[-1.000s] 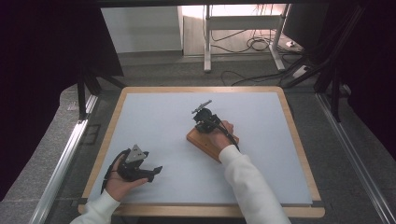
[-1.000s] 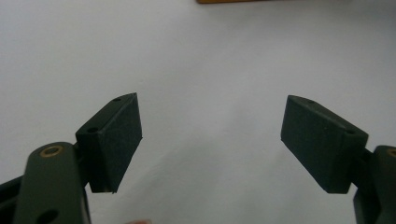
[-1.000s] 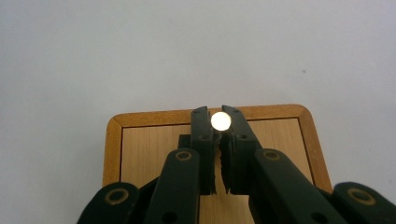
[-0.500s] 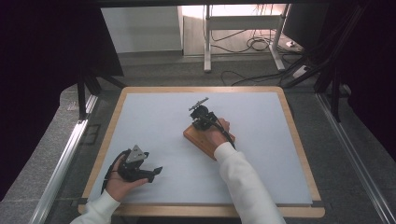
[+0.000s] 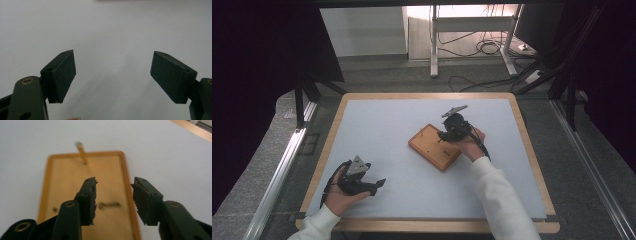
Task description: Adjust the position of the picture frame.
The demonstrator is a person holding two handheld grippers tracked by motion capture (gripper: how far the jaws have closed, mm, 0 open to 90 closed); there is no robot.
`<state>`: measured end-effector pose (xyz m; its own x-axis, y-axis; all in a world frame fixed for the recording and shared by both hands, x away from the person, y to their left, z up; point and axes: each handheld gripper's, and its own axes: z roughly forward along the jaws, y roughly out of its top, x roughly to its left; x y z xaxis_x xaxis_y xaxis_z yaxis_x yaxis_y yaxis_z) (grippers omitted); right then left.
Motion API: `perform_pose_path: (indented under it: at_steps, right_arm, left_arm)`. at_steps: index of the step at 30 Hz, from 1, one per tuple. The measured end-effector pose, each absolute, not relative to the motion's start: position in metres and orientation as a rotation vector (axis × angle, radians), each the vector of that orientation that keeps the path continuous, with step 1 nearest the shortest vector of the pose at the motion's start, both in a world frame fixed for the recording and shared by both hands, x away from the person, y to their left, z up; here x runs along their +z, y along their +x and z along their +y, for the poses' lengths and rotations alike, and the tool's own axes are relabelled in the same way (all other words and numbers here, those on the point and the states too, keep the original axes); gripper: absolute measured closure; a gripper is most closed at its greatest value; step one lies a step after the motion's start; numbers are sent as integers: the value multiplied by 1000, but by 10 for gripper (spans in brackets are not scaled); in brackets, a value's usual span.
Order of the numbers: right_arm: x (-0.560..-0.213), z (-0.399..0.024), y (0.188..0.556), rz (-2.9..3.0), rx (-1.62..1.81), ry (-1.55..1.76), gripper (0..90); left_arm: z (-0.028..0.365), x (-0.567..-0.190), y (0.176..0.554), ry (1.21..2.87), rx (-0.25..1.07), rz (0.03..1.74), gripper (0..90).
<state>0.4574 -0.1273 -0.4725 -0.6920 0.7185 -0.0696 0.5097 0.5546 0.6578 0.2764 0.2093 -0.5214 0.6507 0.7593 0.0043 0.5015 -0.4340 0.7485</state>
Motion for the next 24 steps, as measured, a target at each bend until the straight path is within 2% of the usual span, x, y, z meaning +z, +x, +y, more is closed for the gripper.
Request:
perform_pose_path:
  at_steps: [1, 2, 3, 6, 12, 24]
  right_arm:
    - [-473, -135, 458, 2456, 873, 1030, 711]
    - [-473, -135, 458, 2456, 873, 1030, 711]
    - [-476, -149, 459, 2443, 845, 1060, 816]
    - [-484, -164, 461, 2451, 794, 1082, 900]
    - [-501, -177, 462, 2489, 756, 1100, 900]
    - [-508, -178, 442, 2522, 767, 1061, 900]
  left_arm:
    - [209, -522, 276, 2125, 445, 975, 201]
    - [208, -522, 277, 2128, 443, 973, 201]
    - [208, -522, 277, 2129, 443, 972, 202]
    - [207, -523, 277, 2133, 440, 970, 201]
    - [209, -523, 278, 2130, 437, 976, 201]
    - [207, -523, 277, 2135, 442, 978, 201]
